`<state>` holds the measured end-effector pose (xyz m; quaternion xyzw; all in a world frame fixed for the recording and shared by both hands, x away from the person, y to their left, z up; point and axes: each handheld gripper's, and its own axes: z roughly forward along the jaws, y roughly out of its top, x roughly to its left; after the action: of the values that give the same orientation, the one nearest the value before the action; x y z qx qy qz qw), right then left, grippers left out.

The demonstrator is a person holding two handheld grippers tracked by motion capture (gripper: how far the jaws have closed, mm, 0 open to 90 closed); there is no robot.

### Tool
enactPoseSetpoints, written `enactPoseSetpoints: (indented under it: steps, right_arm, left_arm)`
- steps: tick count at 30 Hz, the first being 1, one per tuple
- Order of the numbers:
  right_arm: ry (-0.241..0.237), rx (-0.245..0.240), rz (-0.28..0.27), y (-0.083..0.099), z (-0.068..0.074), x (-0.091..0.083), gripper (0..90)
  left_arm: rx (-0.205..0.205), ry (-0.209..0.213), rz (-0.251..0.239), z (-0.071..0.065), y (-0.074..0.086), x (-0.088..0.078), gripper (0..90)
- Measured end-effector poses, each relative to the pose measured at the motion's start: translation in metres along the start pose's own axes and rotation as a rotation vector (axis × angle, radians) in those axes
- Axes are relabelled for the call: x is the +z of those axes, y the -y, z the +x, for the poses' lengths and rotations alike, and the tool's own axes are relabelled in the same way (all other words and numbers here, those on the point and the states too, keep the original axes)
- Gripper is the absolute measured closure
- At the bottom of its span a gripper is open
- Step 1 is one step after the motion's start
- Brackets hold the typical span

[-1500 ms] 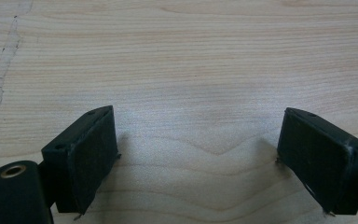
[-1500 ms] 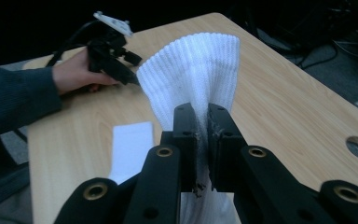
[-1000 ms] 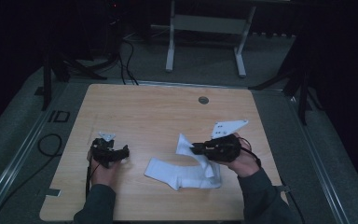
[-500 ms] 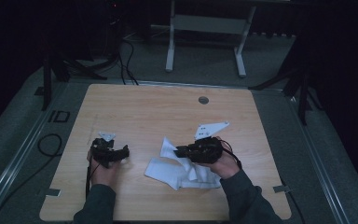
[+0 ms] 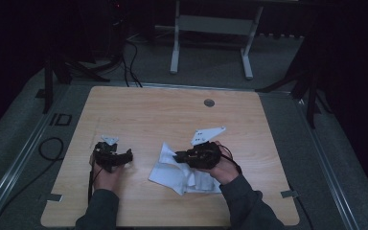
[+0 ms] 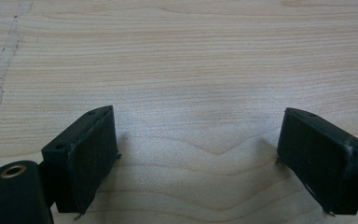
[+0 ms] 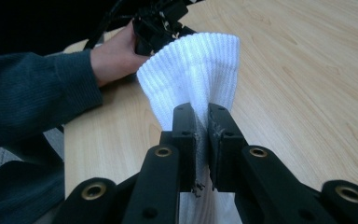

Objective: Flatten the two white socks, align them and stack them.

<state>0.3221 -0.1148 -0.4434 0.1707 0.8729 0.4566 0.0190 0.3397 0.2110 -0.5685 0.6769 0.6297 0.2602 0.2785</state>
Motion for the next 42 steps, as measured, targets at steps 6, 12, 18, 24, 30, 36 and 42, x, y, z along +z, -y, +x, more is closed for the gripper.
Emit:
enactPoseSetpoints:
  steps: [6,12,18,24,30,36,42]
  right_arm:
    - [0.031,0.001,0.049,0.006,0.001,0.014,82.3]
    - [0.08,0.042,0.116,0.018,0.003,0.031,82.3]
    - [0.113,0.054,0.176,0.027,0.008,0.051,82.3]
    - [0.142,0.053,0.224,0.033,0.014,0.069,82.2]
    - [0.157,0.073,0.241,0.037,0.014,0.084,82.1]
    - [0.171,0.088,0.254,0.04,0.015,0.093,81.7]
    - [0.18,0.103,0.264,0.044,0.013,0.099,78.7]
  left_arm:
    - [0.0,0.0,-0.001,0.0,0.0,0.0,11.8]
    - [-0.002,-0.005,-0.006,-0.001,0.001,-0.001,13.6]
    - [-0.012,-0.015,-0.013,-0.004,0.002,-0.003,16.8]
    - [0.004,0.005,-0.01,-0.007,0.003,-0.009,35.1]
    - [0.036,0.037,-0.003,-0.01,0.003,-0.013,62.5]
    - [0.092,0.096,0.023,-0.021,0.004,-0.018,87.5]
    - [0.157,0.188,0.022,-0.038,0.009,-0.029,89.2]
